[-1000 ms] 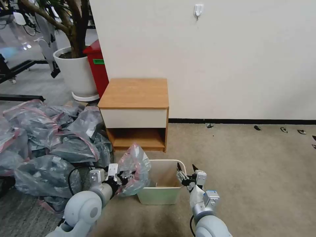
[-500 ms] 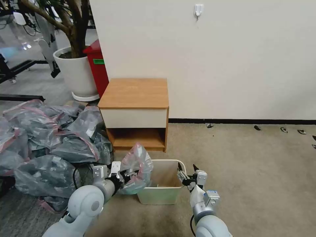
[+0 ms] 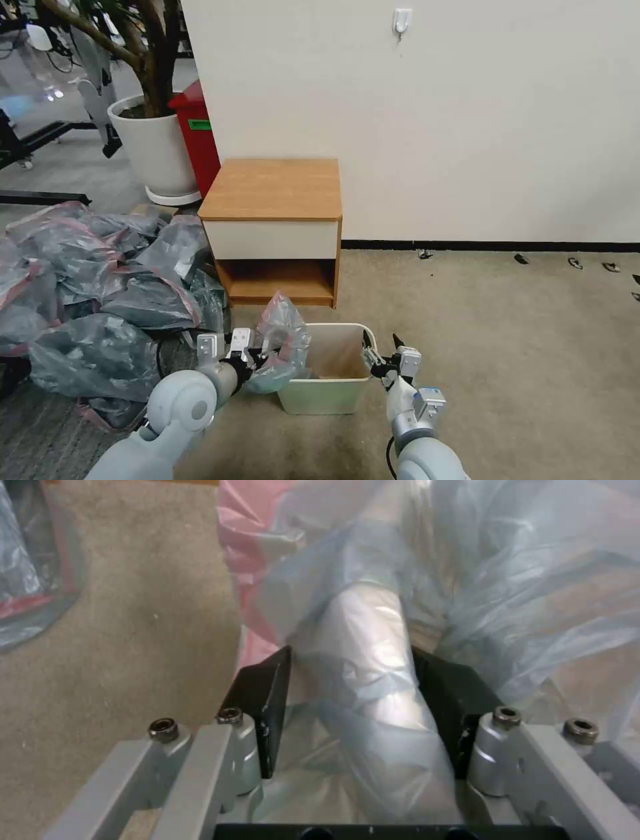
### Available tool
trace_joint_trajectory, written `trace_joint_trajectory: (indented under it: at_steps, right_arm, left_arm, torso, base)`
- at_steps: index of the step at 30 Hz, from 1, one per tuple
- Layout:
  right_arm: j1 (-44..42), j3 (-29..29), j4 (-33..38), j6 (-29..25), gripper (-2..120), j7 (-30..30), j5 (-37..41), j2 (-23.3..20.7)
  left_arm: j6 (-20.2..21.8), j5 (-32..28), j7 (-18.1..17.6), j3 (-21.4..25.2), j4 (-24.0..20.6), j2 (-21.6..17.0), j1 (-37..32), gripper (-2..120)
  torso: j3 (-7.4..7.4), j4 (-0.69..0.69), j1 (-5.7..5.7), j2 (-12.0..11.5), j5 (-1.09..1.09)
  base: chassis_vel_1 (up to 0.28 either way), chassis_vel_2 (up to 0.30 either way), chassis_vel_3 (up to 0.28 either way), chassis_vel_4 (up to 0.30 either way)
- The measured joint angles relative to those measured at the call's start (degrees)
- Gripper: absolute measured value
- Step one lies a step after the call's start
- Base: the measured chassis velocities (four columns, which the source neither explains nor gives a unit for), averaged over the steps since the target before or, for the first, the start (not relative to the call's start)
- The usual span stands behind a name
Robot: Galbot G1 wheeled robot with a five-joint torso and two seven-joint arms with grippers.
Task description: Pick up the garbage bag from the table and place it over the trash can.
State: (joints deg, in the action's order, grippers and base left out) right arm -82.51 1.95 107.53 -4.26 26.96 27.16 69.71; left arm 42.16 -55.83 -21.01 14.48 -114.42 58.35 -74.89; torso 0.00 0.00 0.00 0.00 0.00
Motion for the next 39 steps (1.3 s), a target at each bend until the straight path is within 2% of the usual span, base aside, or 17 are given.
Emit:
trace_joint_trajectory:
  at_steps: [16,19,22,24,30,33,39]
  right_arm:
    - [-0.1,0.0,-0.3,-0.4,73,0.0,-0.6,0.3]
    - [-0.2,0.2,-0.3,-0.4,73,0.0,-0.7,0.3]
    - [-0.4,0.4,-0.2,-0.5,73,0.0,-0.7,0.3]
    - [-0.4,0.5,-0.2,-0.5,73,0.0,-0.8,0.3]
    - [-0.4,0.7,-0.1,-0.6,73,0.0,-0.8,0.2]
    - [-0.4,0.7,0.0,-0.7,73,0.0,-0.9,0.2]
    - [-0.4,1.0,1.0,-0.7,73,0.0,-1.5,-0.4]
  left_arm:
    - [-0.2,-4.3,-3.9,-4.3,2.0,-1.8,3.6,45]
    - [-0.3,-4.7,-4.2,-5.1,2.2,-2.2,4.1,40]
    - [-0.3,-5.1,-4.5,-5.8,2.3,-2.9,4.4,27]
    - [-0.3,-5.2,-4.6,-5.9,2.3,-3.1,4.4,25]
    - [-0.3,-8.1,-6.2,-6.1,2.3,-4.0,4.5,7]
    - [-0.3,-9.9,-7.6,-6.2,2.4,-4.2,4.9,3]
    - [-0.2,-10.6,-7.9,-5.3,2.3,-4.1,4.9,3]
  torso:
    - [-0.01,0.01,0.0,0.0,0.03]
    - [-0.01,0.02,0.0,0.0,0.04]
    - [-0.02,0.01,0.0,0.0,0.02]
    - [-0.02,0.01,0.0,0.0,0.02]
    - [-0.01,0.0,0.0,0.0,0.01]
    - [-0.01,0.0,0.0,0.0,0.01]
    - [0.0,-0.01,0.0,0.0,-0.02]
  base:
    - [0.0,0.0,0.0,0.0]
    - [0.0,0.0,0.0,0.0]
    - [0.0,0.0,0.0,0.0]
    - [0.0,0.0,0.0,0.0]
    - [0.0,0.0,0.0,0.0]
    - [0.0,0.0,0.0,0.0]
    - [0.0,0.0,0.0,0.0]
